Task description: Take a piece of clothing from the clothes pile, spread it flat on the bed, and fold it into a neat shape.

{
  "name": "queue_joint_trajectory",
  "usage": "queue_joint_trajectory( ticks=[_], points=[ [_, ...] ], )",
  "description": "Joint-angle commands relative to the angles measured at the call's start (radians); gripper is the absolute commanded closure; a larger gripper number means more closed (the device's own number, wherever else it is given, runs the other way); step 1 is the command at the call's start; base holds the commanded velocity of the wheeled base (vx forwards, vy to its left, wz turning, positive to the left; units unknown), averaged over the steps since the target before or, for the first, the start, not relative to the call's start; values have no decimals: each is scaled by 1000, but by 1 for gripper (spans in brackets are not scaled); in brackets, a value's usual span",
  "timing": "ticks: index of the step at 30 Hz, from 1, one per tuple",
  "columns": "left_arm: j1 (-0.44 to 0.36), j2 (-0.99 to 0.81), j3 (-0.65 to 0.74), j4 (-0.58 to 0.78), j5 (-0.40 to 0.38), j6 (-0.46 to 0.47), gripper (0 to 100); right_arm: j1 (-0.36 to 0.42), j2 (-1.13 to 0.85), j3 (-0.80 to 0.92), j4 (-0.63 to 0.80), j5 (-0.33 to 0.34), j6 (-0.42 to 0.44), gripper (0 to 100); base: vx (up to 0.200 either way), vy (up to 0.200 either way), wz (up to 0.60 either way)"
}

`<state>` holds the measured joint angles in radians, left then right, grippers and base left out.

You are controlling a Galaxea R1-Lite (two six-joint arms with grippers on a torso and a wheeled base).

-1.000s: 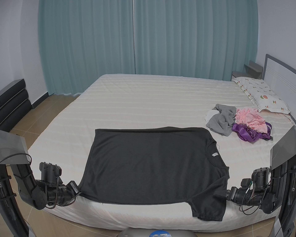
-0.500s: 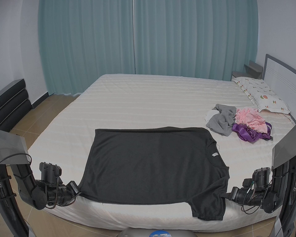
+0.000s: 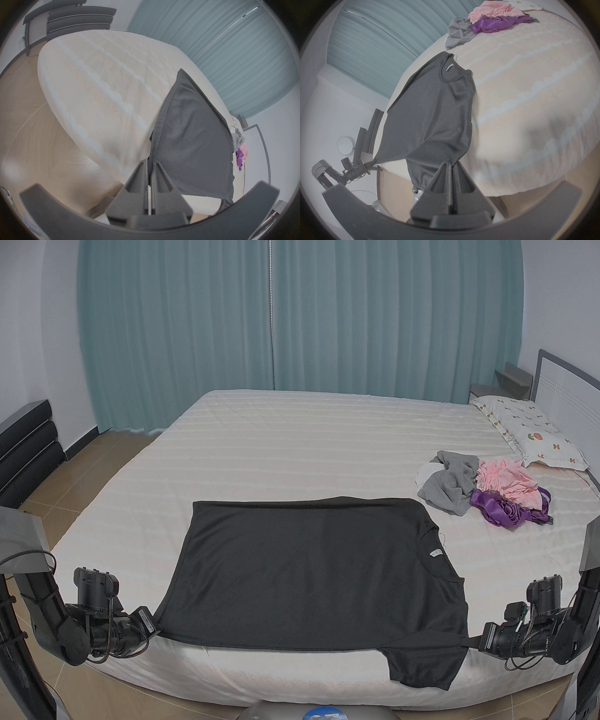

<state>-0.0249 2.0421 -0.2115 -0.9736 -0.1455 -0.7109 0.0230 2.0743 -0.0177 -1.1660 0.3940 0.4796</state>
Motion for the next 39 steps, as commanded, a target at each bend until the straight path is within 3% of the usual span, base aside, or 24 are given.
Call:
queue_joint_trajectory(
  ticks=[1, 9, 23, 33, 39],
  points=[
    [6, -36, 18, 3, 1, 17, 100, -32, -98, 18, 52, 20, -41, 100, 0, 0, 0],
    [13, -60, 50, 4, 4, 85, 100, -101, -195, 18, 187, 94, -159, 100, 0, 0, 0],
    [22, -88, 98, 4, 11, 180, 100, -136, -295, 18, 368, 124, -291, 100, 0, 0, 0],
    [20, -91, 156, 4, 61, 292, 100, -201, -312, 18, 491, 144, -453, 100, 0, 0, 0],
    [17, -97, 195, 4, 64, 361, 100, -207, -339, 18, 543, 144, -498, 100, 0, 0, 0]
  ],
)
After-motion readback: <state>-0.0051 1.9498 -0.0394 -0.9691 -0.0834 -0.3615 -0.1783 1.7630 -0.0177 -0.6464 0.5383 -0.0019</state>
